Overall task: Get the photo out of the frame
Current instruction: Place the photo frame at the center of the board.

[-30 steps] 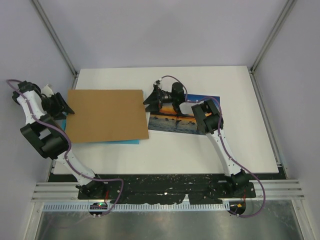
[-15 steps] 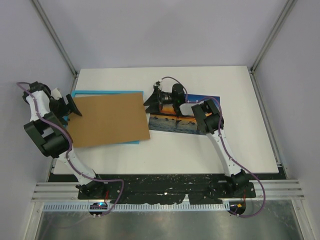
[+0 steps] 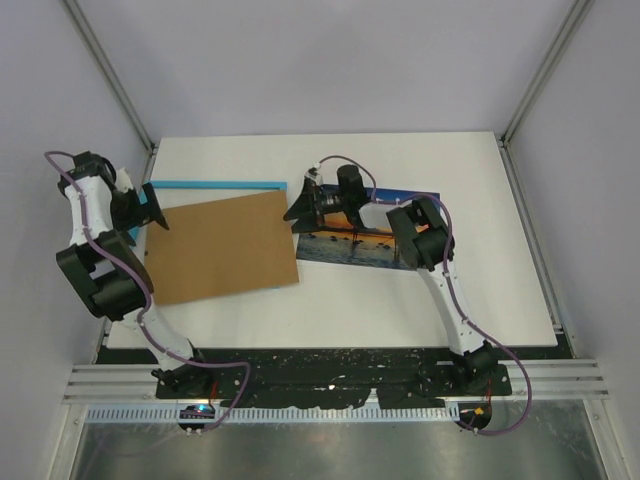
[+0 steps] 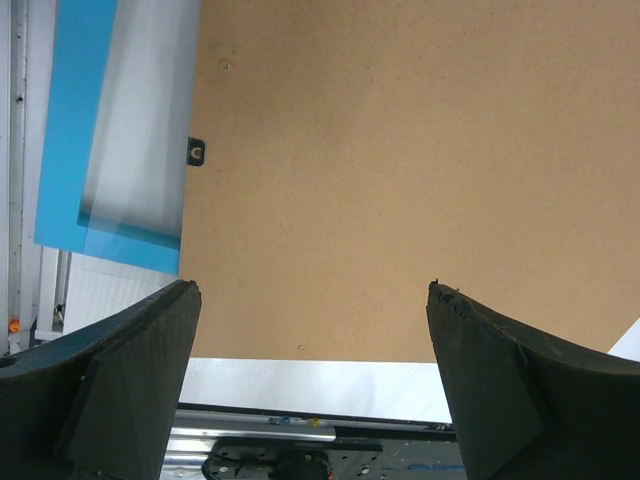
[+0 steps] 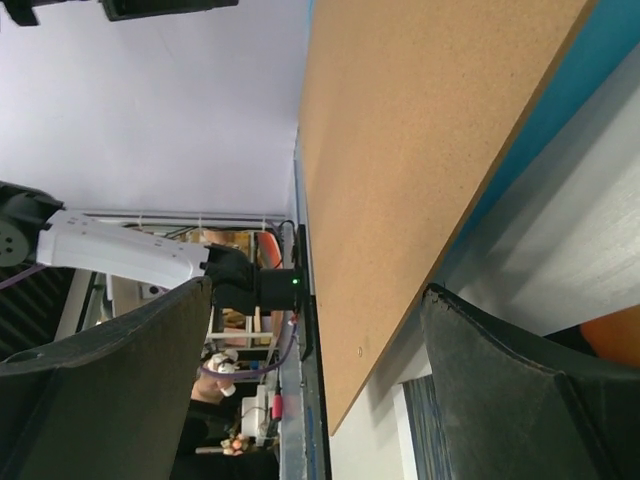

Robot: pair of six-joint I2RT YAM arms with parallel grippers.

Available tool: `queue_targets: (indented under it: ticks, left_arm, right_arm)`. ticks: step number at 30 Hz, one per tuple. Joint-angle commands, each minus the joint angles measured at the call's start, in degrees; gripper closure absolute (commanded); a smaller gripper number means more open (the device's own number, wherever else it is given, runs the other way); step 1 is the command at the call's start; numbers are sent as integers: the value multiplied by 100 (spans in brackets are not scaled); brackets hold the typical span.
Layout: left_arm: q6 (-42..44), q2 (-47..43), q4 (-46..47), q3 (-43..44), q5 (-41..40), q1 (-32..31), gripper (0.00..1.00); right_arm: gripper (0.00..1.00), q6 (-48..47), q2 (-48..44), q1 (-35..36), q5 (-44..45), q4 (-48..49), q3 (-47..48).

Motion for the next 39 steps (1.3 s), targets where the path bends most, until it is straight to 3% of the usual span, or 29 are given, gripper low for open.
queue_targets:
  ticks: [1,4,9,16,24,27,32,39]
  left_arm:
    - [-10,-424,117,-135,-191,-151,0]
    - [69,-713,143,-258,-190,-282,0]
    - [297,-1223,222,-522,-322,-476,0]
    - [429,-1742,117,-540,-463,-511,0]
    - [482,-2287,-32,-478,-200,-511,0]
    - [482,-2463,-24,-531,-77,-520,0]
    - [508,-2726,-32,-584,249,-564,0]
    - [535,-3157,3,-549,468,-722,0]
  right_arm:
    - [10,-1669,-592,110,700,-2055,-96]
    - [10,-2600,-865,154,1203,-3096,-79]
    - [10,-3314,-1314,391,2186,-4386,-114]
    - [10,-4254,-1727,1050,3426,-5591,236]
    - [10,-4905,-1788,1429,4437,-6182,467]
    - [10,-5606,-2069,1403,4456,-6244,335]
    - [10,-6784,-2465,1157,3534,-7085,256]
    - [10,-8226,-3352,770,3647,-8481,-218]
